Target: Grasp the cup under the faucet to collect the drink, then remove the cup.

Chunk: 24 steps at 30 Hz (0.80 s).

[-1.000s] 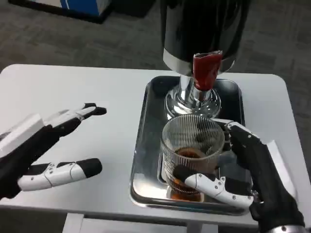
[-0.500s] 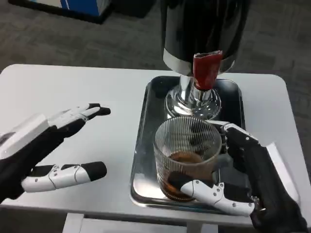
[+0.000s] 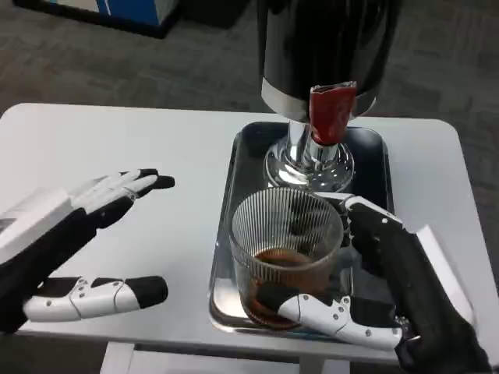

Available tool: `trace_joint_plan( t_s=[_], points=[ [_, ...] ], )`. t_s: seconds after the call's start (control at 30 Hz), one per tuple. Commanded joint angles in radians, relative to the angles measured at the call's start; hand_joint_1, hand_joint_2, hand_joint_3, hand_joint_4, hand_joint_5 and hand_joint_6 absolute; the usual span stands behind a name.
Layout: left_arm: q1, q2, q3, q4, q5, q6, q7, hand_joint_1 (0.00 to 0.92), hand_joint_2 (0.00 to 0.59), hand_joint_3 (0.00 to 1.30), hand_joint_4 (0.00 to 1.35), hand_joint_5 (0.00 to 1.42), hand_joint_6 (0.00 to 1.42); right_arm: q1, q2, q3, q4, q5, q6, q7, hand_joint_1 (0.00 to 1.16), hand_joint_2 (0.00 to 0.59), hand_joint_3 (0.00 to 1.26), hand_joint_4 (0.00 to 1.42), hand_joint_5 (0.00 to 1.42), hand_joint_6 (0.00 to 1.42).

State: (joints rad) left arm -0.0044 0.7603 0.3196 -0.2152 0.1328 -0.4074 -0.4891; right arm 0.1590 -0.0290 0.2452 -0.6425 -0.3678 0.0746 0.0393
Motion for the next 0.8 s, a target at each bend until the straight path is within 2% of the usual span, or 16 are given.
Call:
trace_joint_plan(
  t_s=[0.03, 0.37, 0.63, 0.8],
  points=[
    [0.061, 0.028, 0.058, -0.036, 0.008, -0.023, 0.001, 0.000, 0.045, 0.10, 0.00, 0.00, 0.00, -0.024, 0.010, 0.032, -0.028, 0.004, -0.001, 0.008, 0.82, 0.160, 0.60, 0.59, 0.76, 0.72],
    [0.126, 0.046, 0.152, -0.081, -0.022, -0.040, -0.014, 0.000, 0.045, 0.10, 0.00, 0.00, 0.00, -0.065, 0.025, 0.102, 0.004, -0.015, 0.008, 0.003, 0.81, 0.160, 0.60, 0.59, 0.76, 0.72],
    [0.152, 0.055, 0.181, -0.084, -0.030, -0.047, -0.033, 0.000, 0.045, 0.09, 0.00, 0.00, 0.00, -0.088, 0.039, 0.144, 0.023, -0.033, 0.016, 0.003, 0.82, 0.161, 0.60, 0.59, 0.76, 0.72],
    [0.163, 0.054, 0.192, -0.090, -0.038, -0.046, -0.041, 0.000, 0.044, 0.09, 0.00, 0.00, 0.00, -0.099, 0.042, 0.155, 0.032, -0.038, 0.022, 0.004, 0.81, 0.160, 0.60, 0.59, 0.76, 0.72]
  ],
)
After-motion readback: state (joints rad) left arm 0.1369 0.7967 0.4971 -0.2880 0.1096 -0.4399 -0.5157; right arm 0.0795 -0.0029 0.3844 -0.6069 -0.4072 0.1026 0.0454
